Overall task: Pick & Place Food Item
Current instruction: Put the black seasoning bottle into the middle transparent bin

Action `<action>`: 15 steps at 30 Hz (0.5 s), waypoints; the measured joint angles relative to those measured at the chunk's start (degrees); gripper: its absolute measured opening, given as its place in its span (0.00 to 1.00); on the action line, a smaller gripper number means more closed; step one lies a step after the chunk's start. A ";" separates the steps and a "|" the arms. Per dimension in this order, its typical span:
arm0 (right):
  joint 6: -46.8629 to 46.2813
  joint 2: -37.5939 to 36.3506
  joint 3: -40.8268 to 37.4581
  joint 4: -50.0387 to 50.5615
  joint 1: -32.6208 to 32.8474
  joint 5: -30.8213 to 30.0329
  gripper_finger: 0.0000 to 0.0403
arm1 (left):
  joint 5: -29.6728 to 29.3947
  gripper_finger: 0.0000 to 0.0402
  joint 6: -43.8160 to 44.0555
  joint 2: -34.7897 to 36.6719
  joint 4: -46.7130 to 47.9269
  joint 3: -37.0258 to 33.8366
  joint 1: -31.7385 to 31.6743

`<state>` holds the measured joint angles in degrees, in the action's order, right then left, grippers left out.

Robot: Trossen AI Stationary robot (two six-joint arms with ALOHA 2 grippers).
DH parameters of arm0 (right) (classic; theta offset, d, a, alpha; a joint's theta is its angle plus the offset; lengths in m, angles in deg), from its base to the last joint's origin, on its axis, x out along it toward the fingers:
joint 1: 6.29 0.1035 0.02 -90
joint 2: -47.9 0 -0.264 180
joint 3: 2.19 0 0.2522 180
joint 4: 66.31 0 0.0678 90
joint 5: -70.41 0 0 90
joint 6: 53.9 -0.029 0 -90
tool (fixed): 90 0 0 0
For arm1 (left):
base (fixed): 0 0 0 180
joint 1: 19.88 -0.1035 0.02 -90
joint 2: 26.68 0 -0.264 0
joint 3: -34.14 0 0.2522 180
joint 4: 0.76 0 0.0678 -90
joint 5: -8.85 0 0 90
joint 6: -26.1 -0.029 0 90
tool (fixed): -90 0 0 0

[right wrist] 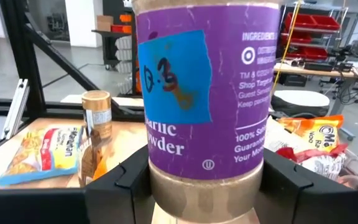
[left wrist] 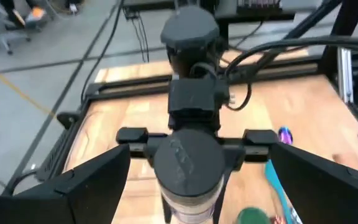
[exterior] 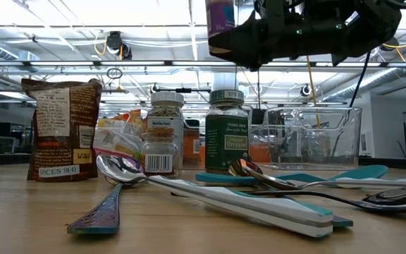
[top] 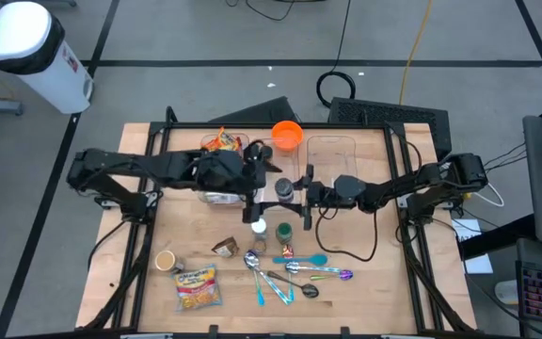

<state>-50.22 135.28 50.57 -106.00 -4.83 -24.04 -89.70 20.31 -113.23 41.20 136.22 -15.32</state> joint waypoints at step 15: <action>-0.02 0.00 0.00 1.73 0.02 -0.02 0.47 | 4.03 0.97 0.47 -7.27 3.19 3.16 -3.83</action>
<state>-50.24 135.28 50.57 -104.27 -4.81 -24.06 -85.67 20.78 -120.50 44.40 139.38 -19.16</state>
